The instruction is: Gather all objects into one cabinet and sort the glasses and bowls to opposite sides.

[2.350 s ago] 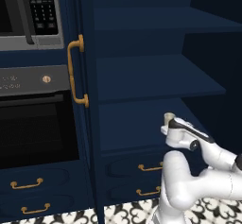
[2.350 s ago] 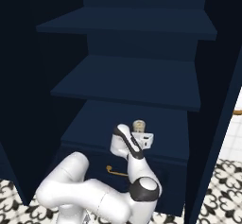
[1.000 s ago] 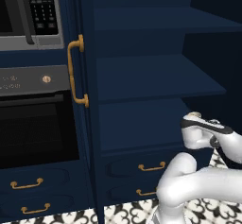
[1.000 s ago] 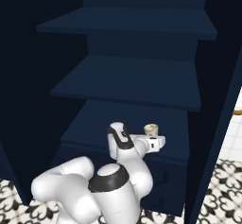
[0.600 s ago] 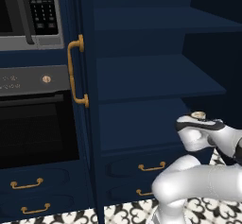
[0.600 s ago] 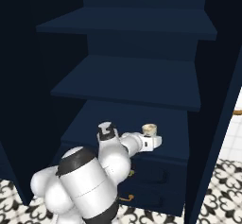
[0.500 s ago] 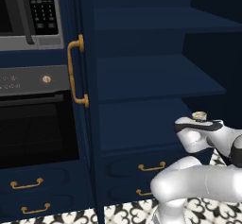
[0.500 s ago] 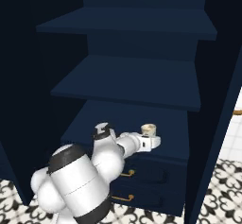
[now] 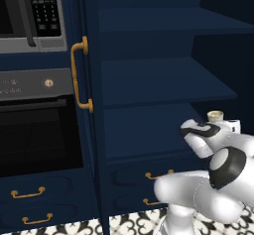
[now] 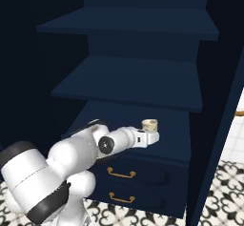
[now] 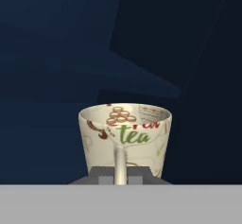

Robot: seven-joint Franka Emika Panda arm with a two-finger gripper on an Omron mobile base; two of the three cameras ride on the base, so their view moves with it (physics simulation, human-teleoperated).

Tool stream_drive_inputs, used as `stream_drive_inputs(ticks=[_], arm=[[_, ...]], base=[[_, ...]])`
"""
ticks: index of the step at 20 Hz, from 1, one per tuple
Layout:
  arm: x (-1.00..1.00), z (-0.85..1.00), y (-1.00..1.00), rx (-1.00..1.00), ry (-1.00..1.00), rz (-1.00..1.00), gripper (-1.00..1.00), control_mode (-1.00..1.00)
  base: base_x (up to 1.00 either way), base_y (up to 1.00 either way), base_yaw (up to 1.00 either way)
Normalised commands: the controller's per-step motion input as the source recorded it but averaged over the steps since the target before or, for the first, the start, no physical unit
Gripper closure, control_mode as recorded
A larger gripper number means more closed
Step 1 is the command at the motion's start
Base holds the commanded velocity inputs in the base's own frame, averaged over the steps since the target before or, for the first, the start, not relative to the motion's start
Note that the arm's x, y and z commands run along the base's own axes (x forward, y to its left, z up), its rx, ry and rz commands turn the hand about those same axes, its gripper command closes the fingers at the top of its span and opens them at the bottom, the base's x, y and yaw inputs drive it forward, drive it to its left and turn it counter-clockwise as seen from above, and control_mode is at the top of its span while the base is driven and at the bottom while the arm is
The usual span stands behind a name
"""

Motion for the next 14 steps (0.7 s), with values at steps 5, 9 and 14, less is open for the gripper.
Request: stream_drive_inputs(ticks=[5,9,14], arm=[[-0.44,0.75,0.0,0.03,0.19,0.0,1.0,-1.0],[-0.49,0.67,0.0,0.08,0.09,0.0,1.0,-1.0],[-0.2,0.73,0.0,0.19,0.0,0.05,1.0,-1.0]], base=[[0.0,0.0,0.0],[0.0,0.0,0.0],[0.0,0.0,0.0]])
